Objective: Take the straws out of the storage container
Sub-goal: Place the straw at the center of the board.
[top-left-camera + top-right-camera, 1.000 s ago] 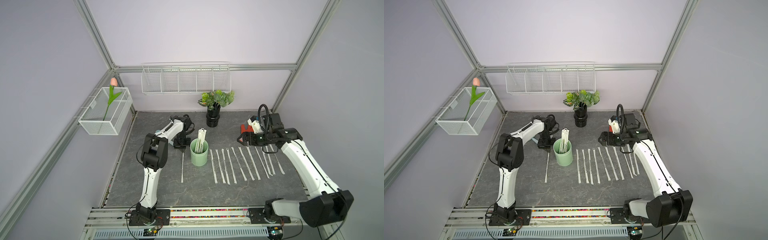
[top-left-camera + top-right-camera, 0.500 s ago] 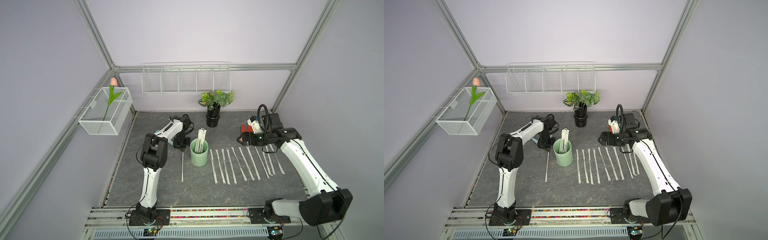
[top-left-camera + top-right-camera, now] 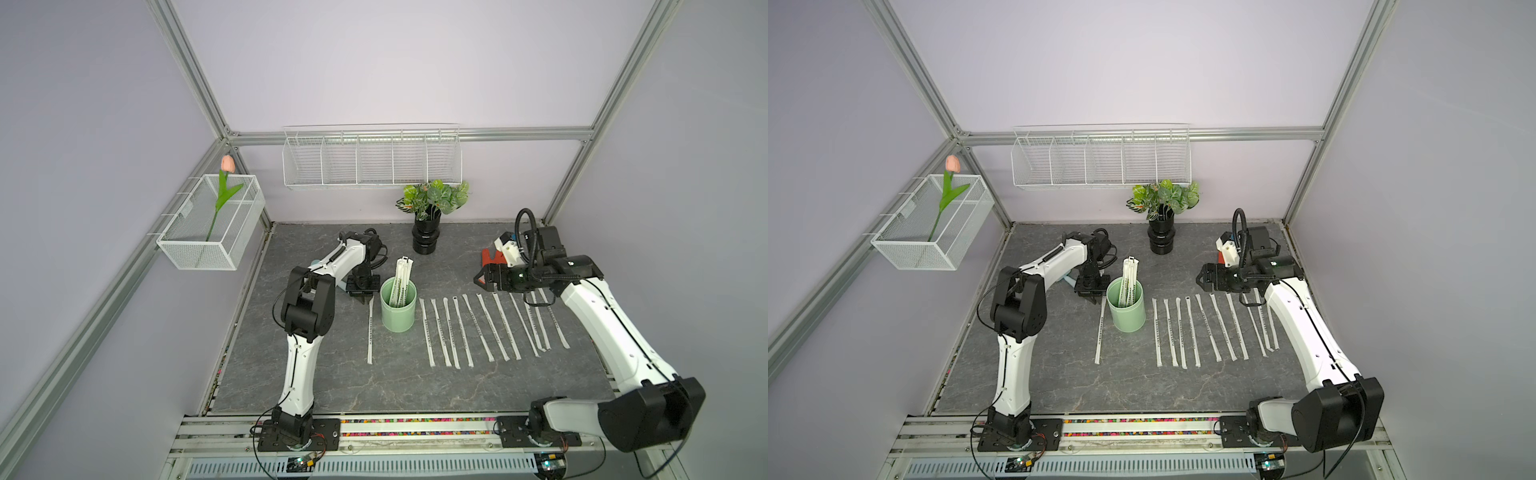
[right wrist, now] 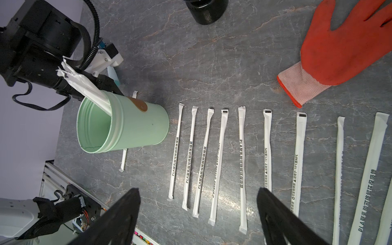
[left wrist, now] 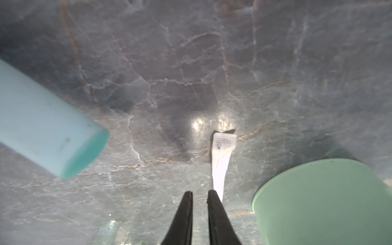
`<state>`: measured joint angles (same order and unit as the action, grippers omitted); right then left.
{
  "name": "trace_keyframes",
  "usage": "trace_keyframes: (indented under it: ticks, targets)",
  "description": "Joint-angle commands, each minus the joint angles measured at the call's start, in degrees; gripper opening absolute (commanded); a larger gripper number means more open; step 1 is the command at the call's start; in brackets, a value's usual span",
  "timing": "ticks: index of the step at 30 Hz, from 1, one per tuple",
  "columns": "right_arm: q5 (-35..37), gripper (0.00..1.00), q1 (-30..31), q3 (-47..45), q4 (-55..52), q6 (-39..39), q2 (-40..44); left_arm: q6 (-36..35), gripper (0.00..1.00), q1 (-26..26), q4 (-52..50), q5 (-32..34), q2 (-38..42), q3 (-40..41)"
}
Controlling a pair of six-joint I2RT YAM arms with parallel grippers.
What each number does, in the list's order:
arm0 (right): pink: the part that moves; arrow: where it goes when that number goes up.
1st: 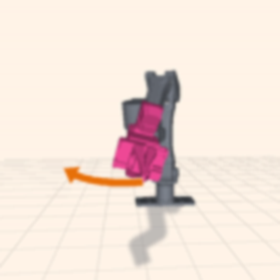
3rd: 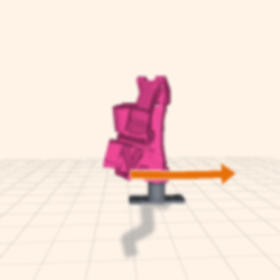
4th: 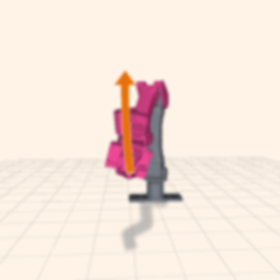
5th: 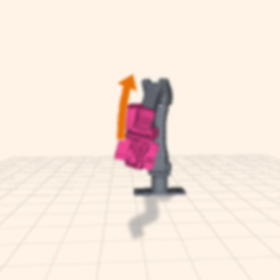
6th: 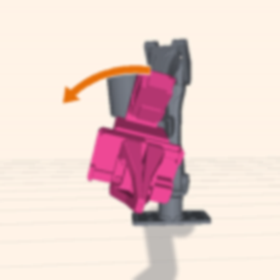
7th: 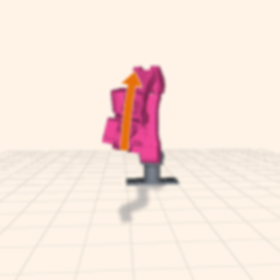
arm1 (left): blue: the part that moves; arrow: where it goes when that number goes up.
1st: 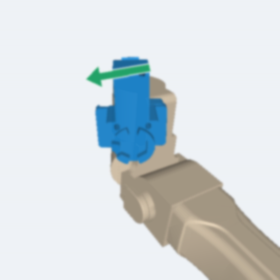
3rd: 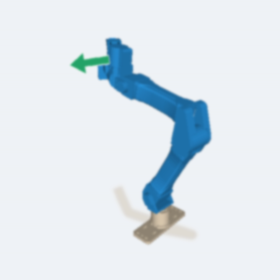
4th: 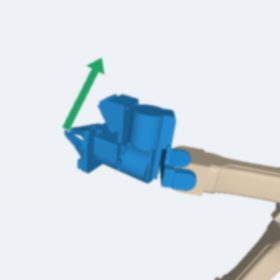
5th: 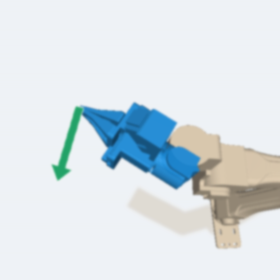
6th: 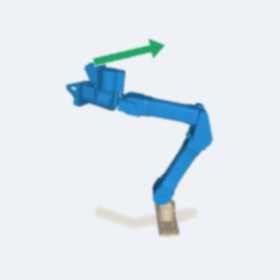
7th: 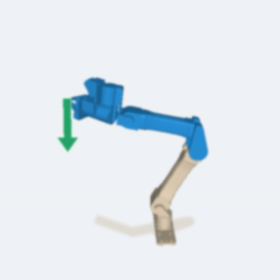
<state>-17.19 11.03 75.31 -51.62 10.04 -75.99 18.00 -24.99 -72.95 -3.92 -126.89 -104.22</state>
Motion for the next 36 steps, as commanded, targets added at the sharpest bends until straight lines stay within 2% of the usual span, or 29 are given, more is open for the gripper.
trace_keyframes:
  ticks: [1,6,10,13,16,18,24,36]
  targets:
    - [0.34,0.89,0.39,-0.51,0.06,-0.66,-0.46,1.05,0.18,0.54,-1.49,1.98,3.54,-1.13]
    - [0.04,0.89,0.4,-0.48,1.15,0.23,-0.05,2.45,0.2,0.56,-4.09,5.05,10.87,-6.91]
    - [-0.56,0.89,0.38,-0.31,1.87,0.7,0.49,2.32,0.23,0.56,-2.83,5.13,18.02,-9.94]
    - [-0.91,0.89,0.4,0.04,1.87,0.98,0.58,-0.19,0.24,0.52,2.73,-0.62,24.5,-7.39]
    - [-1.16,0.89,0.4,0.09,1.87,1.23,0.67,-1.43,0.25,0.17,11.65,-9.08,30.54,-0.04]
    - [-1.13,0.89,0.4,-0.03,1.7,1.37,0.75,-1.63,0.25,-0.96,14.86,-10.11,32.98,3.84]
    - [-0.94,0.89,0.4,-0.27,1.34,1.69,1.19,-3.04,0.26,-8.05,16.43,-6.64,33.79,8.64]
    - [-0.61,0.89,0.4,-0.82,0.9,1.73,1.28,-0.37,0.26,-9.06,19.08,-7.41,30.99,12.11]
